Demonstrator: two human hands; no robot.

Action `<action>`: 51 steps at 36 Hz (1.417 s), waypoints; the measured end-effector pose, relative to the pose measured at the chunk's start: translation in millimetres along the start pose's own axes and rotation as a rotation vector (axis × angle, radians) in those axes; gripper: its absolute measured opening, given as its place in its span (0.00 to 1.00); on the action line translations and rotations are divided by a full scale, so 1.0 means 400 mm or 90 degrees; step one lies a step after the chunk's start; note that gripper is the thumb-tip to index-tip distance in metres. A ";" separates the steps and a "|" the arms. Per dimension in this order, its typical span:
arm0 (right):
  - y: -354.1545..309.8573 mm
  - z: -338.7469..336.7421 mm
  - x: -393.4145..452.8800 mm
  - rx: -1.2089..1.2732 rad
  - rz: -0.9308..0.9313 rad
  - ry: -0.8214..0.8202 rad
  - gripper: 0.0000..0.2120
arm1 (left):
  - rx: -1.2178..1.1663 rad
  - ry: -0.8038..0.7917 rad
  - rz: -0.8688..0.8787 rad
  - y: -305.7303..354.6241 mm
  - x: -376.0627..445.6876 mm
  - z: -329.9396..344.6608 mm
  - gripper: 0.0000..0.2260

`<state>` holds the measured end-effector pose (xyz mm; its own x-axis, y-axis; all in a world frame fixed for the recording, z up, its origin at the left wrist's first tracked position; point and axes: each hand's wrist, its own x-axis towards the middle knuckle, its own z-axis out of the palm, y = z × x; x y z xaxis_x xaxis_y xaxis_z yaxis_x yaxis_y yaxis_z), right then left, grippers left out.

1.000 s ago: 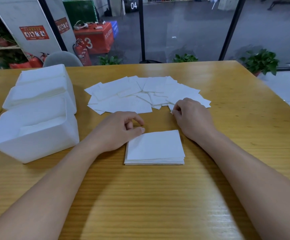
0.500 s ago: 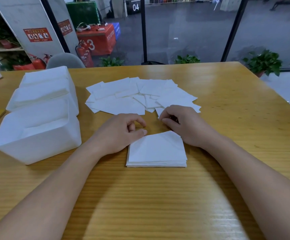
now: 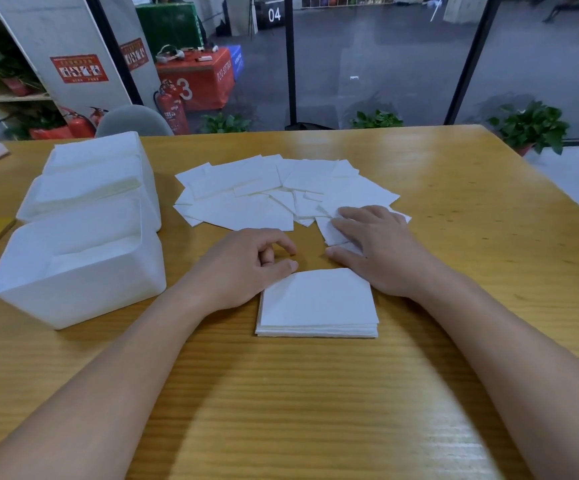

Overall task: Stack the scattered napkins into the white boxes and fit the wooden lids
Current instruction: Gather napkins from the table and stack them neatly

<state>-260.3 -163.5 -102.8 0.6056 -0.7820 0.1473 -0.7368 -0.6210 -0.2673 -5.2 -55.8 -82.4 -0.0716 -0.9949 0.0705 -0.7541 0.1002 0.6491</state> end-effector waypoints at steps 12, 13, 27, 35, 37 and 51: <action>-0.018 -0.011 -0.007 0.047 -0.014 0.015 0.29 | 0.013 0.004 -0.001 0.000 -0.001 0.001 0.05; -0.018 -0.008 -0.005 0.038 -0.011 0.000 0.29 | 0.014 0.004 -0.001 0.000 -0.002 0.001 0.05; -0.020 -0.020 -0.008 0.040 -0.001 0.054 0.32 | -0.004 0.022 -0.012 0.005 -0.005 0.003 0.04; -0.066 -0.047 -0.039 0.224 -0.102 0.183 0.11 | -0.023 0.176 0.086 0.044 -0.009 0.009 0.28; -0.086 -0.034 -0.047 0.239 -0.130 0.160 0.11 | -0.038 0.178 0.105 0.053 -0.008 0.014 0.26; -0.070 -0.054 -0.058 0.330 -0.006 0.164 0.05 | -0.229 0.178 0.038 0.036 -0.005 -0.006 0.04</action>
<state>-260.2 -129.3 -77.9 0.4714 -0.8045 0.3613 -0.4487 -0.5715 -0.6871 -14.4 -52.3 -71.4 0.1087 -0.9522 0.2855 -0.4757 0.2024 0.8560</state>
